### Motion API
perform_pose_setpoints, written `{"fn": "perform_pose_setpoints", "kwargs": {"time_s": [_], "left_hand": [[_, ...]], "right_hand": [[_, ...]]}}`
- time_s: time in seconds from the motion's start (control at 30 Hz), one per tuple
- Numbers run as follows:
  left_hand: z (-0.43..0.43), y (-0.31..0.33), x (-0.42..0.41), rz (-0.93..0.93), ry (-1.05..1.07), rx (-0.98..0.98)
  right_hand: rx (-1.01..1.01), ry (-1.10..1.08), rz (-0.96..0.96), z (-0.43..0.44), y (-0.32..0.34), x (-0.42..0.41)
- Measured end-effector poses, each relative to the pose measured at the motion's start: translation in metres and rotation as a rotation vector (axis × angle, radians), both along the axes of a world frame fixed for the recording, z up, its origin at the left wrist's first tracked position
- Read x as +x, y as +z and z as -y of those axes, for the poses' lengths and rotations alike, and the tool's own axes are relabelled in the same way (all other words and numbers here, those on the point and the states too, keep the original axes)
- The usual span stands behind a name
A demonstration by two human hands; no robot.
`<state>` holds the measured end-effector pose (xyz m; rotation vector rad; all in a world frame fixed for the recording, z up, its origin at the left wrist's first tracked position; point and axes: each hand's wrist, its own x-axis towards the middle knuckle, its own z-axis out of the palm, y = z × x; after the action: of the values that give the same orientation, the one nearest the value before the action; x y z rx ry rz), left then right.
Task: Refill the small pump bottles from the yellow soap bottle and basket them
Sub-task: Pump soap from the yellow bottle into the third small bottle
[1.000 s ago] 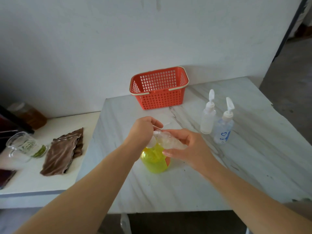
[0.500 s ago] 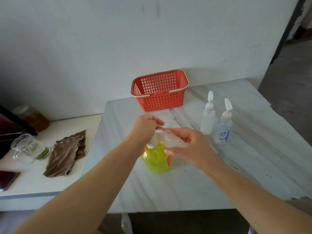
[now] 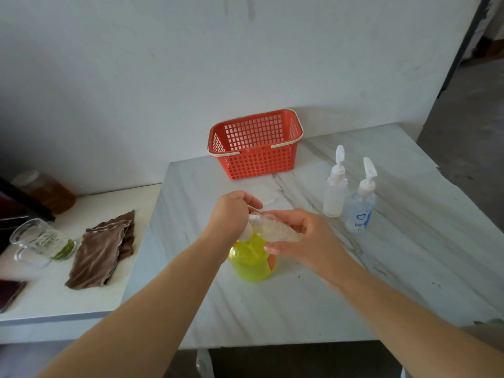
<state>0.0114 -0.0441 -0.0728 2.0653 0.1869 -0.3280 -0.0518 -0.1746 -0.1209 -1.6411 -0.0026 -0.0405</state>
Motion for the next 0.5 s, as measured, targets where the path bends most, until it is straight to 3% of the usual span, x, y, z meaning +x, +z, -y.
{"fn": "perform_pose_setpoints", "kwargs": {"time_s": [0.5], "left_hand": [[0.0, 0.007, 0.0, 0.033, 0.004, -0.004]], "right_hand": [[0.025, 0.037, 0.002, 0.003, 0.003, -0.001]]}}
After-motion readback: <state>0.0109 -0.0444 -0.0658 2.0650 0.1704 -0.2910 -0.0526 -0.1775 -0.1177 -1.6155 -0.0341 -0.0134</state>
